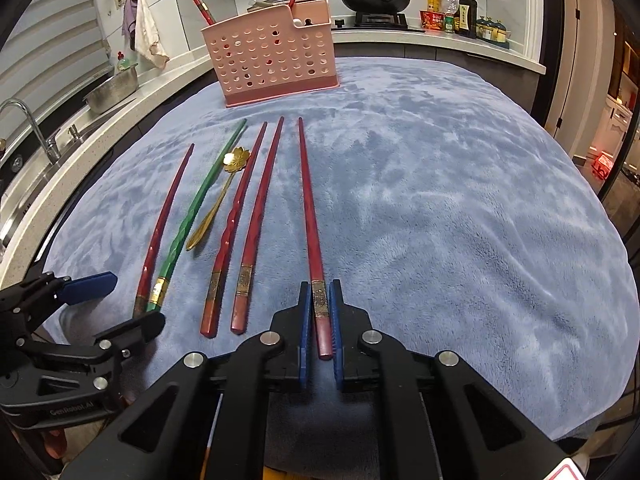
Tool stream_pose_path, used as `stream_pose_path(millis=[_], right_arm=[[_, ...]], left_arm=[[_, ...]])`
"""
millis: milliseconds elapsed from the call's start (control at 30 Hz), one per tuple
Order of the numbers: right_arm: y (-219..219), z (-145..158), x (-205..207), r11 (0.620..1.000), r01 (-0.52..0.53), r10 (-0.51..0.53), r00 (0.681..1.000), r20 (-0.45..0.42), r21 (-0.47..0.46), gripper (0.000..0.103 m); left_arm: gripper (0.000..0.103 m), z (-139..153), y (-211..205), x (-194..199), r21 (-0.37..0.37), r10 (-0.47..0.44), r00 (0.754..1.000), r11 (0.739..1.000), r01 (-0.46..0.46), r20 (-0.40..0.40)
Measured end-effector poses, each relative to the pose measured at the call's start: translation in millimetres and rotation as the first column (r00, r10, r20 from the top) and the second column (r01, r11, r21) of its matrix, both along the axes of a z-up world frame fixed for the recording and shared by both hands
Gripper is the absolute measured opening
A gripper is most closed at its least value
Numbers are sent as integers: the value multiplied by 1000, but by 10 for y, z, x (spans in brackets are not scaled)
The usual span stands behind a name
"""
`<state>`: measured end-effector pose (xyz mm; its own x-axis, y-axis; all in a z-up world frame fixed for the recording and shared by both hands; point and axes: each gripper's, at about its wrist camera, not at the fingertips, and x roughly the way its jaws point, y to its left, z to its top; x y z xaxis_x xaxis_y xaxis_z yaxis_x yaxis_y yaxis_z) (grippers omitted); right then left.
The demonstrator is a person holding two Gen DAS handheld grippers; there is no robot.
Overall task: Organize utensils
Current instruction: 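Grasp a dark-red chopstick with the left tool while the right tool grasps a red chopstick, lift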
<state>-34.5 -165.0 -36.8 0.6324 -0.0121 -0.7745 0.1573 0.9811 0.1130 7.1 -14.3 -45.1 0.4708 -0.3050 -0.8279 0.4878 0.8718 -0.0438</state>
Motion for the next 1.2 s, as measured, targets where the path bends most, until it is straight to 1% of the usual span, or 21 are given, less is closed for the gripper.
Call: stream_pose_path(millis=[33, 100, 133, 200, 267, 433, 500, 567, 700, 767, 833, 900, 1100, 1200], right_arm=[[-3, 0, -9, 1000, 1, -1, 1000, 1, 2, 8], [-12, -1, -13, 1000, 2, -2, 1000, 1, 8, 8], [-16, 0, -16, 1000, 3, -3, 1000, 1, 10, 8], [-19, -3, -24, 1000, 4, -4, 1000, 2, 12, 8], [-21, 0, -24, 1000, 5, -5, 1000, 2, 12, 8], [-23, -3, -21, 1000, 4, -4, 1000, 0, 11, 8], [-24, -3, -21, 1000, 5, -5, 1000, 0, 13, 8], [-33, -7, -23, 1000, 7, -7, 1000, -1, 19, 8], [-33, -4, -22, 1000, 10, -10, 1000, -3, 22, 8], [-38, -8, -18, 1000, 12, -12, 1000, -4, 24, 8], [-36, 2, -13, 1000, 12, -12, 1000, -5, 24, 8], [-37, -1, -13, 1000, 11, -11, 1000, -5, 24, 8], [-38, 6, -2, 1000, 10, -10, 1000, -9, 22, 8], [-36, 3, -3, 1000, 12, -12, 1000, -7, 25, 8]], left_arm=[[63, -2, 23, -16, -2, -2, 1000, 1000, 2, 0], [55, 0, 64, -43, -2, -7, 1000, 1000, 7, 4], [54, 6, 97, -50, -8, -7, 1000, 1000, 7, 1], [45, 16, 160, -56, -26, -2, 1000, 1000, 1, -8], [39, 27, 232, -60, -44, 7, 1000, 999, -8, -17], [30, 39, 331, -107, -70, -5, 999, 998, 3, -31], [20, 44, 386, -96, -86, -1, 999, 996, -2, -39], [15, 49, 432, -79, -99, 10, 999, 995, -15, -45], [15, 128, 554, -71, -149, 27, 999, 988, -31, -30], [15, 127, 571, -30, -139, 44, 999, 989, -47, -25], [16, 69, 581, 19, -131, 59, 997, 989, -65, -54], [16, 55, 615, 38, -150, 66, 995, 986, -76, -69], [18, 45, 678, 1, -139, 61, 996, 988, -70, -68], [18, 75, 776, -7, -147, 83, 995, 985, -91, -57]])
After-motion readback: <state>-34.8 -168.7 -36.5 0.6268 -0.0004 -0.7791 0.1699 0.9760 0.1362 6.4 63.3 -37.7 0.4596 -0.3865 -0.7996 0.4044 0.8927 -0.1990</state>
